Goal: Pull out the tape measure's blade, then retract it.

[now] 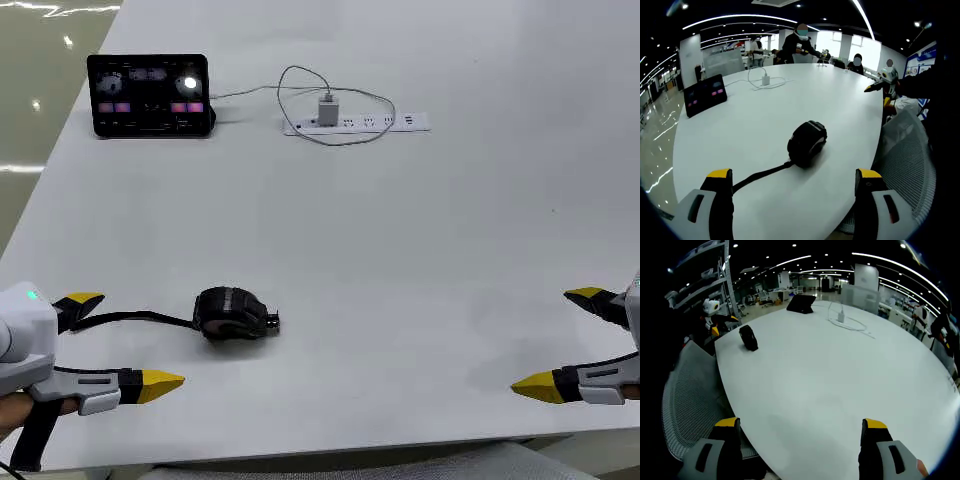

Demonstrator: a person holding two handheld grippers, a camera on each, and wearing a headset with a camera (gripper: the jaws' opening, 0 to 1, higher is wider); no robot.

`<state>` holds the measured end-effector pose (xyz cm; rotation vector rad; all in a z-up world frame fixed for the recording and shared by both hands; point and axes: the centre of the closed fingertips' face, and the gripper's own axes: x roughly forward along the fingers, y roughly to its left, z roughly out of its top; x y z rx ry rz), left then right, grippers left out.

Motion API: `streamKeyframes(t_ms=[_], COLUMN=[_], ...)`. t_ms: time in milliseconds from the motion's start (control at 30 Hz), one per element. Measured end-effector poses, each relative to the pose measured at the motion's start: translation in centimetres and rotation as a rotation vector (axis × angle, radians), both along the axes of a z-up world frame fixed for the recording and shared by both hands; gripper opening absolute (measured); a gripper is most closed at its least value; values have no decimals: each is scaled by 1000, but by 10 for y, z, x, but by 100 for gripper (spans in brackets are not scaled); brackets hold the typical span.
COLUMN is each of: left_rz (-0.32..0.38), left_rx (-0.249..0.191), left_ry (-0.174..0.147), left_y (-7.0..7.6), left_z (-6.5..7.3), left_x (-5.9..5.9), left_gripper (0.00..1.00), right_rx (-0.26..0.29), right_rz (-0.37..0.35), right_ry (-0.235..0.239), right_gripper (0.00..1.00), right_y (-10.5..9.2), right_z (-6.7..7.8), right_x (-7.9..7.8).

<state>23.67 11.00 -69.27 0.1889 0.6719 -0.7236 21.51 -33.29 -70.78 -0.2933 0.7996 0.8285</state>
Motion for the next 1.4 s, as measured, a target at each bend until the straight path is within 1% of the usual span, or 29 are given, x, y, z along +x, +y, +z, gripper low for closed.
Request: streamKeyframes(t_ms=[133, 200, 467, 567, 633, 667, 733, 767, 867, 1033, 1100, 1167, 1300, 1400], left_rz=[0, -1, -7, -19, -28, -37, -49, -56, -69, -89, -102, -110, -125, -138], left_rx=[2, 1, 2, -6, -8, -21, -29, -24, -15, -10, 0, 8, 23, 27], left_ry=[-3, 1, 1, 10, 13, 17, 31, 41, 46, 60, 64, 71, 72, 78], left_y=[1, 1, 1, -1, -2, -4, -6, -6, -6, -6, -6, -6, -5, -6], left_z=[0, 0, -1, -1, -2, -2, -2, -4, -6, -9, -11, -13, -14, -15], left_x=[0, -1, 0, -1, -1, -2, -4, -5, -6, -7, -7, -5, -1, 0], left_gripper=[99, 99, 99, 99, 99, 99, 99, 99, 99, 99, 99, 99, 99, 99], right_rx=[2, 3, 5, 9, 26, 39, 29, 24, 25, 18, 9, 3, 13, 15], right_rz=[-3, -4, 4, 3, 5, 7, 14, 19, 29, 52, 60, 77, 114, 122], right_ry=[0, 1, 9, 15, 15, 17, 15, 17, 21, 8, 22, 25, 16, 11], right_gripper=[99, 99, 99, 99, 99, 99, 99, 99, 99, 99, 99, 99, 99, 99], right_y=[0, 0, -1, -1, 1, 3, 2, 2, 5, 9, 12, 15, 22, 26], right_z=[1, 1, 0, -1, 0, 1, -1, -2, -2, -4, -6, -8, -8, -8], right_x=[0, 0, -3, -3, -3, -3, -3, -3, -3, -2, -2, -4, -3, 0])
